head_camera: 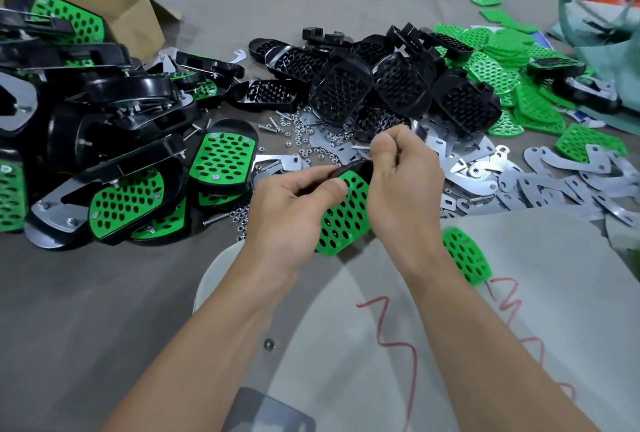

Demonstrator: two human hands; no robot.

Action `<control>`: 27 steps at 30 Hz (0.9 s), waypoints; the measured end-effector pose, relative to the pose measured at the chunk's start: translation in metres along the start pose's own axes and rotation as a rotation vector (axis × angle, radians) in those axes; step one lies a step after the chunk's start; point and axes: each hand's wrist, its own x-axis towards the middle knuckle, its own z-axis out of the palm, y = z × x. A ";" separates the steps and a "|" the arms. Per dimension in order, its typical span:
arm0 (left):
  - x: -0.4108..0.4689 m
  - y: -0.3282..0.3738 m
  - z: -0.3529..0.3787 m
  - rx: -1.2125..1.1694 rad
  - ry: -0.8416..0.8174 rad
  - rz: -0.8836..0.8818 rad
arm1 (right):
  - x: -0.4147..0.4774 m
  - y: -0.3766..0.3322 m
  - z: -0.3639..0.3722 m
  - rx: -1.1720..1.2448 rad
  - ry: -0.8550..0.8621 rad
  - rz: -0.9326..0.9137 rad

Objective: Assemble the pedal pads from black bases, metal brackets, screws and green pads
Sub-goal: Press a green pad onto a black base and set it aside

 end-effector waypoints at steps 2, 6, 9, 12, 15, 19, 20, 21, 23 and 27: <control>-0.001 -0.001 0.000 0.013 -0.025 0.020 | -0.002 0.000 0.000 -0.057 0.010 -0.030; -0.003 -0.001 0.004 0.041 -0.063 0.052 | -0.004 -0.003 0.000 -0.136 0.059 -0.061; -0.001 -0.002 0.004 0.072 -0.059 0.039 | -0.004 -0.003 -0.001 -0.160 0.077 -0.082; -0.002 0.001 0.002 0.068 -0.126 -0.022 | -0.002 -0.002 -0.003 -0.154 0.088 -0.086; -0.002 0.003 0.000 0.067 -0.190 -0.066 | -0.006 0.000 -0.004 -0.142 0.081 -0.126; -0.002 0.003 0.001 0.078 -0.081 -0.023 | -0.007 -0.002 -0.002 -0.069 0.112 -0.107; -0.001 0.003 0.001 0.093 -0.036 -0.002 | -0.005 -0.003 -0.004 -0.040 0.136 -0.104; 0.000 0.002 0.000 0.101 0.008 0.016 | -0.003 -0.005 -0.007 0.006 0.148 -0.106; 0.003 0.002 -0.003 0.101 0.093 0.045 | -0.001 -0.010 -0.015 0.185 0.096 -0.107; 0.007 0.000 -0.007 0.120 0.159 0.080 | -0.010 -0.014 -0.019 0.353 -0.202 -0.087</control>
